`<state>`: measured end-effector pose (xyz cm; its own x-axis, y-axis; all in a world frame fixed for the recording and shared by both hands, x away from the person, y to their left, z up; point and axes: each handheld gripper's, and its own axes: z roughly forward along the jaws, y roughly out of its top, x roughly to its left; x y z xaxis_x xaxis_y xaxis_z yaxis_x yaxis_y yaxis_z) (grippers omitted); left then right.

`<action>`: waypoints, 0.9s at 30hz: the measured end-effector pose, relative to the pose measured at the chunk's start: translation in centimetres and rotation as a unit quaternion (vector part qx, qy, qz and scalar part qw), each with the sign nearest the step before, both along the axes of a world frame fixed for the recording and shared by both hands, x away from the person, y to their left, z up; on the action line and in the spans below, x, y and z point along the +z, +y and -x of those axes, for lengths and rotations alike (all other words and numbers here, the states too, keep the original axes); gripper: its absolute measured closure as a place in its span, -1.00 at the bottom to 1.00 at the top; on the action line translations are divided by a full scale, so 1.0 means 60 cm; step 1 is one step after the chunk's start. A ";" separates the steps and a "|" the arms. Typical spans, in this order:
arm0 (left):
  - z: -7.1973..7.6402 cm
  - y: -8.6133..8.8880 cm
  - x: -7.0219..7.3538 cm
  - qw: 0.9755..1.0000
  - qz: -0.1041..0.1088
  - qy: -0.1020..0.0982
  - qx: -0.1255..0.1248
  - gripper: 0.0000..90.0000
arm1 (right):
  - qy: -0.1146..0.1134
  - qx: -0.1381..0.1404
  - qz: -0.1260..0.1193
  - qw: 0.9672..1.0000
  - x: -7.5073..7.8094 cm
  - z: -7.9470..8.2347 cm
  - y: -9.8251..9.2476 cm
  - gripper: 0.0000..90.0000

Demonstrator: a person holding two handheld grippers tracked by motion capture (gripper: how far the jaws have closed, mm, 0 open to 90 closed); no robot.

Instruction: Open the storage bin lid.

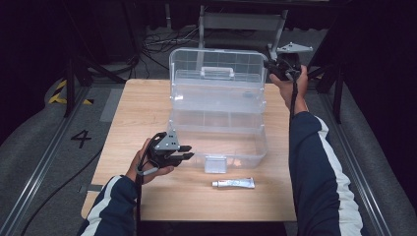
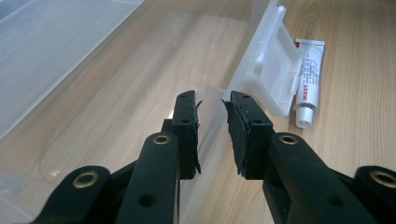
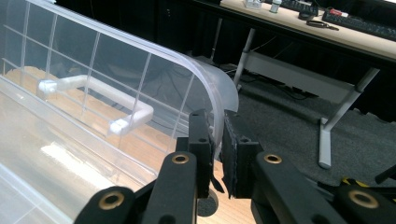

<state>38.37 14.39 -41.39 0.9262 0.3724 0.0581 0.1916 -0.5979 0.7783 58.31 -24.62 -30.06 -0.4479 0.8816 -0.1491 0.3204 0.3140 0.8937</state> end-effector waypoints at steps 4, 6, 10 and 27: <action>0.000 0.000 0.000 1.000 0.003 0.001 0.001 0.63 | 0.005 -0.003 -0.006 1.000 -0.005 -0.009 -0.001 0.84; 0.000 0.000 -0.001 1.000 0.003 0.001 0.000 0.63 | 0.009 -0.003 -0.007 1.000 -0.005 -0.014 -0.001 0.84; -0.002 0.000 0.000 1.000 0.002 0.002 -0.002 0.64 | 0.013 -0.007 -0.006 1.000 -0.009 -0.023 0.001 0.84; 0.000 0.002 -0.004 1.000 0.016 -0.001 0.002 0.63 | 0.030 -0.015 -0.014 0.999 -0.029 -0.057 0.001 0.84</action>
